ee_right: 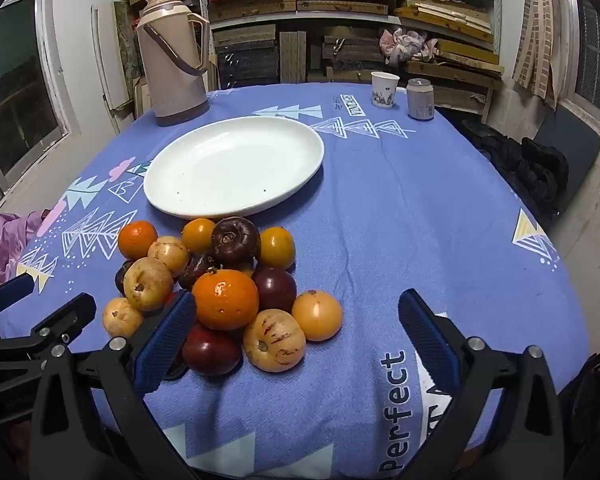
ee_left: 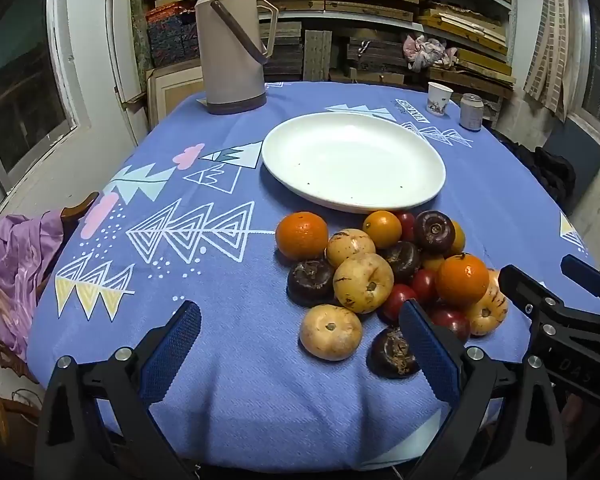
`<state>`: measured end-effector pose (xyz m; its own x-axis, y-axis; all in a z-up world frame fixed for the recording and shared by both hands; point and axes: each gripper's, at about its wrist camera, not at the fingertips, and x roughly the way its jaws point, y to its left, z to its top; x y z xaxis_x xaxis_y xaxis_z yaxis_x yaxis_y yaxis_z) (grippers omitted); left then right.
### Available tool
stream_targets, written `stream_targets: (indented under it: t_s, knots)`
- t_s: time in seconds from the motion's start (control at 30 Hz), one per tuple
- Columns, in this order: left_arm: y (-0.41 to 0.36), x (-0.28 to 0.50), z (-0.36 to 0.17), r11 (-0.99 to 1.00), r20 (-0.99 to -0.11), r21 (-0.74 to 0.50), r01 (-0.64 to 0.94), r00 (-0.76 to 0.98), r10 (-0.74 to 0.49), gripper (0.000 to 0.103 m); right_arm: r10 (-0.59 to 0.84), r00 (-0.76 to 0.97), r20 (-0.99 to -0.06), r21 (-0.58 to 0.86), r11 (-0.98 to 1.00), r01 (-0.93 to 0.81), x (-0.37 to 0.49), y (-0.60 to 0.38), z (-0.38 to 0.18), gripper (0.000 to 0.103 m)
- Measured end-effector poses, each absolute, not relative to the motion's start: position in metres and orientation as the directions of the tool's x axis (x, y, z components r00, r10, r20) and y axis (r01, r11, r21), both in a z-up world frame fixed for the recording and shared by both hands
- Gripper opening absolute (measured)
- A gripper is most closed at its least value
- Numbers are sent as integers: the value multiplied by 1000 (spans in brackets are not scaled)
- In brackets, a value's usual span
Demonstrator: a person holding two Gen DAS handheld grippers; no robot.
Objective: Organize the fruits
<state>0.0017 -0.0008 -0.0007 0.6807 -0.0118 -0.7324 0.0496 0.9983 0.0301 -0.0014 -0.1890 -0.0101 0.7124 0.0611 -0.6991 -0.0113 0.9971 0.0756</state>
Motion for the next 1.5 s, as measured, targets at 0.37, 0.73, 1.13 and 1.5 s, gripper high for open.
stream_targets:
  t_s: [0.37,0.73,1.13,1.5]
  knots:
    - [5,6,-5,999,-736,34,29,677,5,100,66,699,-712,83,997,-9,3,-191,-14,99]
    - [5,4,-3,999,-736,47,13,676,25,100,68,700,-711,85,996,-11,2,-191,-15,99]
    - [7,2,-3,999,-739,37,13,674,18,100,64,701,-710,75,997,-15,0,-186,-15,99]
    - [7,1,-4,999,-743,33,15,669,15,100,71,699,-712,81,997,-18,-2,-187,-15,99]
